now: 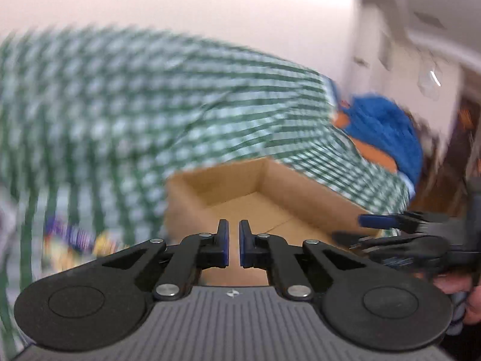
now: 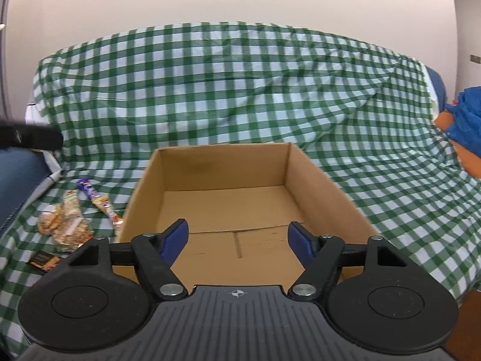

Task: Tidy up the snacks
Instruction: 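Move both tools from the box toward the snack pile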

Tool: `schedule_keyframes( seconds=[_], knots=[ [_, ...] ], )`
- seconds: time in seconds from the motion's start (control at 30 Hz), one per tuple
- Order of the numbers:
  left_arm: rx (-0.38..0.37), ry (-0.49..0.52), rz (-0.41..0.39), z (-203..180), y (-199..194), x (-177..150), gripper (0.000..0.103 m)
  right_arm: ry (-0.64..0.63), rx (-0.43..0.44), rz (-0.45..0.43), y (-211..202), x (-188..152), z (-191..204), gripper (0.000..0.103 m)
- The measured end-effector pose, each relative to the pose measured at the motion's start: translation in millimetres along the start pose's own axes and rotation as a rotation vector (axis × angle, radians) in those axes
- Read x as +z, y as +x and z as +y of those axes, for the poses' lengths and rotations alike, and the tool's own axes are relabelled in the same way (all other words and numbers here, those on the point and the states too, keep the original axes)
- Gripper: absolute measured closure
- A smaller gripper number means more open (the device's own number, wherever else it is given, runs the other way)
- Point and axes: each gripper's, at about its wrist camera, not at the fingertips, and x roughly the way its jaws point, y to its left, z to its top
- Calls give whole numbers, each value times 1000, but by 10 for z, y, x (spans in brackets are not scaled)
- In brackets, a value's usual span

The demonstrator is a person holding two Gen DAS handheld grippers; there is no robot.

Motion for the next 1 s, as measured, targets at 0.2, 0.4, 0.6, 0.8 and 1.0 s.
schedule_keyframes(
  seconds=[0.2,0.4,0.6,0.8,1.0],
  knots=[
    [192,-431,144,904,20,-144,97,-44,143,-17,7,40,386,30],
    [252,-624,307,1394,89,-362,94,-118,340,1,97,-23,996,33],
    [202,-747,439,1578,233,-546,61,-171,453,124,254,-204,1585,50],
    [186,-777,498,1578,237,-634,41,-154,489,329,603,-450,1882,51],
    [212,-754,676,1501,321,-745,41,-197,504,446,711,-665,2063,51]
  ],
)
